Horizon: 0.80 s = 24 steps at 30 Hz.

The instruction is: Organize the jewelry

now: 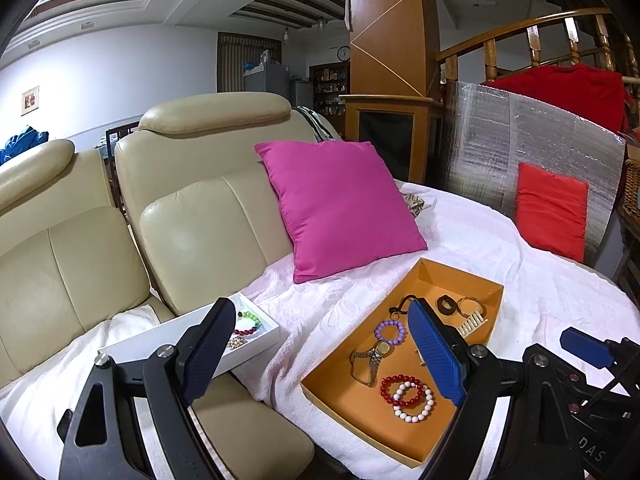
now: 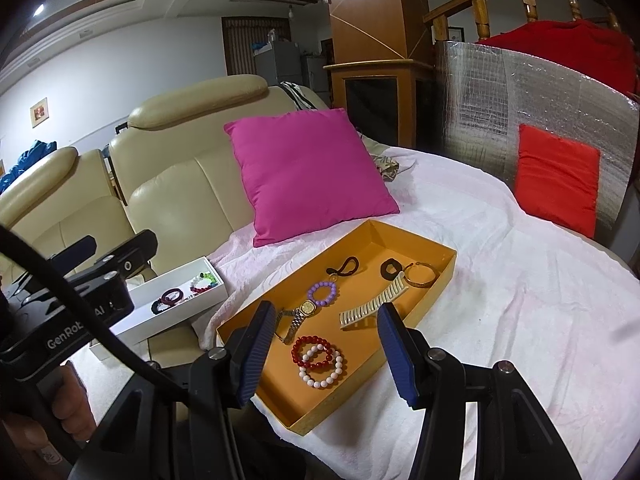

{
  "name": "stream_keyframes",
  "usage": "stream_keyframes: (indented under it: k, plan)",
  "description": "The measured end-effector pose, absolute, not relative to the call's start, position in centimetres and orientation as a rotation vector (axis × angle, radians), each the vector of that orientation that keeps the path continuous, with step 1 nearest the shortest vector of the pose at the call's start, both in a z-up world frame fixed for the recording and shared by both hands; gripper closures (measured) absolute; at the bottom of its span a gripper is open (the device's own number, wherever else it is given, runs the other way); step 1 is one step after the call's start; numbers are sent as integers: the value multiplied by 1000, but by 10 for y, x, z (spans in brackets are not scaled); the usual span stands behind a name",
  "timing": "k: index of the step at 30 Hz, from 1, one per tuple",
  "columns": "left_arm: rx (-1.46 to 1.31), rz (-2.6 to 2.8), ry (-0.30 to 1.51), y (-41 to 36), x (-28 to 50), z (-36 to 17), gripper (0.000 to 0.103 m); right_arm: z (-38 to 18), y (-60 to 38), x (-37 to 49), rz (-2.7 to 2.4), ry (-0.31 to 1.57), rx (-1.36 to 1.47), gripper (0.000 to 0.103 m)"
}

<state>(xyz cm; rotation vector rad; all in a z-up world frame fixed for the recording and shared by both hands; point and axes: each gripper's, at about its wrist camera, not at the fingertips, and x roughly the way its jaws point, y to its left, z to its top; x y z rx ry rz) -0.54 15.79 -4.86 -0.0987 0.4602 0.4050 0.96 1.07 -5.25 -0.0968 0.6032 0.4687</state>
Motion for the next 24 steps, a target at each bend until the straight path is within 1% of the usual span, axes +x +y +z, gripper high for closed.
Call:
stream_keyframes:
  k: [24]
  plan:
    - [-104, 392, 493, 161, 6, -55, 15, -55, 11, 16, 458, 618, -86, 46]
